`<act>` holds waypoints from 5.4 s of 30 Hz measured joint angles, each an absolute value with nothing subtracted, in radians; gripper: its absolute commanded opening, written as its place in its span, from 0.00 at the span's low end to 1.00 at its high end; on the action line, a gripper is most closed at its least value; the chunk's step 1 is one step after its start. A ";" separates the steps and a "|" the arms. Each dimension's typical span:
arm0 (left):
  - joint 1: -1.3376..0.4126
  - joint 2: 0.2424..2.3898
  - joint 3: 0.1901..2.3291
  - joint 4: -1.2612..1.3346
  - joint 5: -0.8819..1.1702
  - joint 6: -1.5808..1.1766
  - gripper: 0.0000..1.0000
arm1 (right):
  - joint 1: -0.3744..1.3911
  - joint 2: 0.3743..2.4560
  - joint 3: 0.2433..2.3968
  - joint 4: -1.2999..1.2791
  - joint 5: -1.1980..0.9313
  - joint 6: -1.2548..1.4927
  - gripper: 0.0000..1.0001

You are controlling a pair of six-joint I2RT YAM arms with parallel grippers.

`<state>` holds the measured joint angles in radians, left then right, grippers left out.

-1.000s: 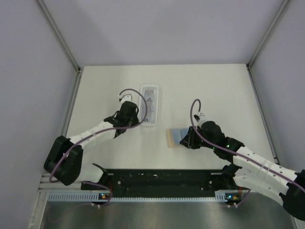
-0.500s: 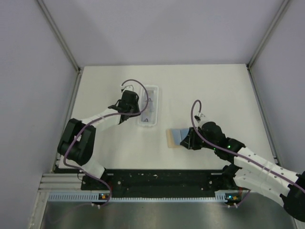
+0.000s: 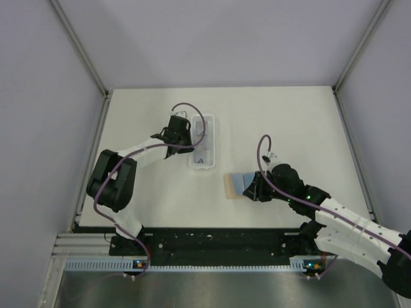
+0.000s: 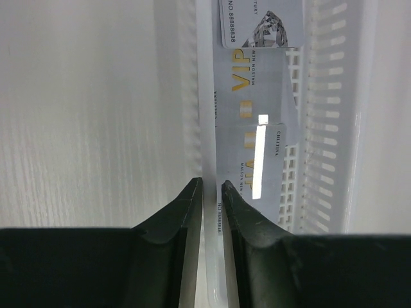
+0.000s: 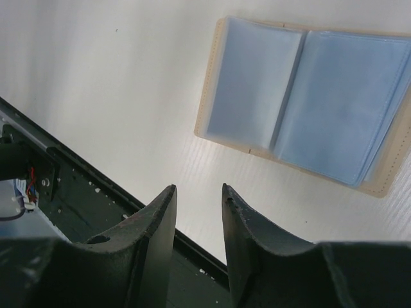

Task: Put the credit cards into the card holder
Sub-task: Pick up the credit card from the storage box.

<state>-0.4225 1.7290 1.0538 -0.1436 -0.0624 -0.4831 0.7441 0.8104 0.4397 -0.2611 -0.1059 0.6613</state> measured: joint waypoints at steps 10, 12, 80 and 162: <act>-0.419 1.802 1.116 -0.196 -0.031 -0.469 0.22 | 0.744 0.804 0.440 -0.280 -0.097 0.656 0.37; -0.419 1.814 1.122 -0.206 -0.025 -0.469 0.19 | 0.744 0.804 0.440 -0.282 -0.096 0.654 0.37; -0.612 1.335 0.537 -0.026 -0.125 -0.865 0.00 | 0.784 1.923 1.497 -0.370 -0.086 0.736 0.39; -0.638 1.373 0.582 -0.056 -0.176 -0.866 0.00 | 0.816 2.236 1.798 -0.604 0.060 0.764 0.39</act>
<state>-0.6384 1.3731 0.5819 -0.0555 -0.1764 -0.8658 0.8162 2.2360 1.7977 -0.6041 0.0597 0.7639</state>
